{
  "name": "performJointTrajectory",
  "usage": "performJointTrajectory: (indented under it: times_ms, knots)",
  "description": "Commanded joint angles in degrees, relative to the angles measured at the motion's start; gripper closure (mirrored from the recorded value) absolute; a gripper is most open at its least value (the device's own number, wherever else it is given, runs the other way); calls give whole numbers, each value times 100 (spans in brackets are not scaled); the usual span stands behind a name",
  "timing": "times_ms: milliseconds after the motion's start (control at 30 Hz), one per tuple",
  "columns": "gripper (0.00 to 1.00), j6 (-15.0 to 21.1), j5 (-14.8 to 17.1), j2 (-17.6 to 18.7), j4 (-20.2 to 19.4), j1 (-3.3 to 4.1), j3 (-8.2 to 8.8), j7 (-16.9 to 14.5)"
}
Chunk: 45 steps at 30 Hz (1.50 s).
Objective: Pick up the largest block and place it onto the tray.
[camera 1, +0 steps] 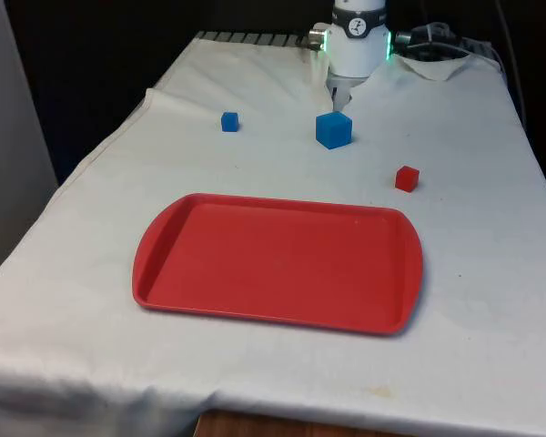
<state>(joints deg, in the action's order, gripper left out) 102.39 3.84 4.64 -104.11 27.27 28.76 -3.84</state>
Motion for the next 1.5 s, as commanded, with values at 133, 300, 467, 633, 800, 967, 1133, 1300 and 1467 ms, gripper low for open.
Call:
performJointTrajectory:
  times_ms: [133, 300, 467, 633, 800, 967, 1133, 1300, 1467]
  knots:
    - [0, 138, -80, -189, -281, 23, -40, 63]
    - [0, 286, -132, -355, -544, 23, -69, 92]
    - [0, 441, -218, -533, -831, 17, -109, 126]
    - [0, 579, -332, -722, -1112, 11, -143, 178]
    - [0, 728, -476, -963, -1450, 0, -183, 235]
    - [0, 808, -579, -1134, -1673, -11, -201, 264]
    - [0, 900, -756, -1409, -1994, -23, -206, 315]
    - [0, 957, -871, -1593, -2206, -34, -206, 344]
    - [0, 1112, -1043, -1879, -2573, -74, -201, 372]
